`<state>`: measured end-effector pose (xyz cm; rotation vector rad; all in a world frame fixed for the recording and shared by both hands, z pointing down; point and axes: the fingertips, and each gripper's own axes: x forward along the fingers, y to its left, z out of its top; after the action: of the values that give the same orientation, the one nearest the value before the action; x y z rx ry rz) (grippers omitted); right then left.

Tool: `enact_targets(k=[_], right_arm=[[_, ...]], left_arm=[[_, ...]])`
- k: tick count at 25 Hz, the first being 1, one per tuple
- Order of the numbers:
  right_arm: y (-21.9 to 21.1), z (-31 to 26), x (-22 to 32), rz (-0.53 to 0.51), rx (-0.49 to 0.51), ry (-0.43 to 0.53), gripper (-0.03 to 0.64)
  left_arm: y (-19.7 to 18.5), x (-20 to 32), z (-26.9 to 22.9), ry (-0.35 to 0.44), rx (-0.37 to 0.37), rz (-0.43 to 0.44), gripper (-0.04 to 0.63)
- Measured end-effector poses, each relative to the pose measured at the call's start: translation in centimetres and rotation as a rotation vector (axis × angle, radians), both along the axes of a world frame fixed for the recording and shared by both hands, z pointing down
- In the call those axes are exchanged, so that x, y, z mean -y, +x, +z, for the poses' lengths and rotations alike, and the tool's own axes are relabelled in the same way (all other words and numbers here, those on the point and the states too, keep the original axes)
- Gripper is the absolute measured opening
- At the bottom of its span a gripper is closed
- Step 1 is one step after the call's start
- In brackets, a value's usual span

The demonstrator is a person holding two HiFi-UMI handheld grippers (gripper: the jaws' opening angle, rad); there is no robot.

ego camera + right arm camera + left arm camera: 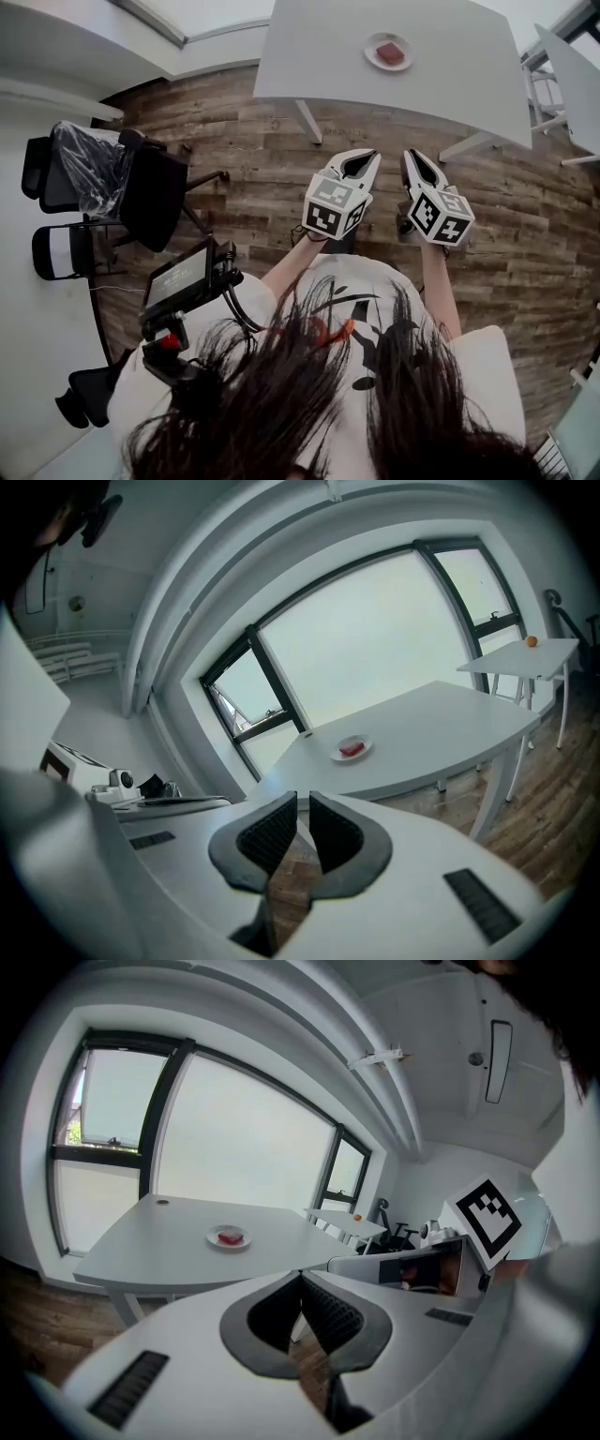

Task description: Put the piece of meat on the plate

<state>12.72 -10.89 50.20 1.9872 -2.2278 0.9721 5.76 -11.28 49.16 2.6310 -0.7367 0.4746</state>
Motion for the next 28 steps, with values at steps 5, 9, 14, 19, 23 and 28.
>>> enact_targets(k=[5, 9, 14, 19, 23, 28], right_arm=[[1.5, -0.3, -5.8, -0.024, -0.004, 0.012, 0.048], [2.7, -0.7, -10.2, -0.050, -0.009, 0.031, 0.048], [3.9, -0.6, -15.3, -0.070, 0.011, 0.045, 0.048], [3.0, -0.6, -18.8, -0.076, 0.052, 0.058, 0.048], [1.7, -0.7, -19.8, -0.088, 0.081, 0.057, 0.048], [0.5, -0.1, -20.1, -0.105, 0.099, 0.042, 0.048]], left_arm=[[1.8, -5.7, -0.8, -0.005, -0.022, -0.023, 0.005], [3.3, -10.9, -1.0, -0.012, -0.038, -0.041, 0.005], [5.0, -17.5, -0.1, -0.016, -0.012, -0.025, 0.005], [4.1, -21.4, -0.5, 0.000, 0.020, -0.028, 0.005], [2.8, -22.8, -0.4, -0.006, 0.045, -0.045, 0.005], [1.8, -23.6, 0.4, -0.015, 0.072, -0.053, 0.005]])
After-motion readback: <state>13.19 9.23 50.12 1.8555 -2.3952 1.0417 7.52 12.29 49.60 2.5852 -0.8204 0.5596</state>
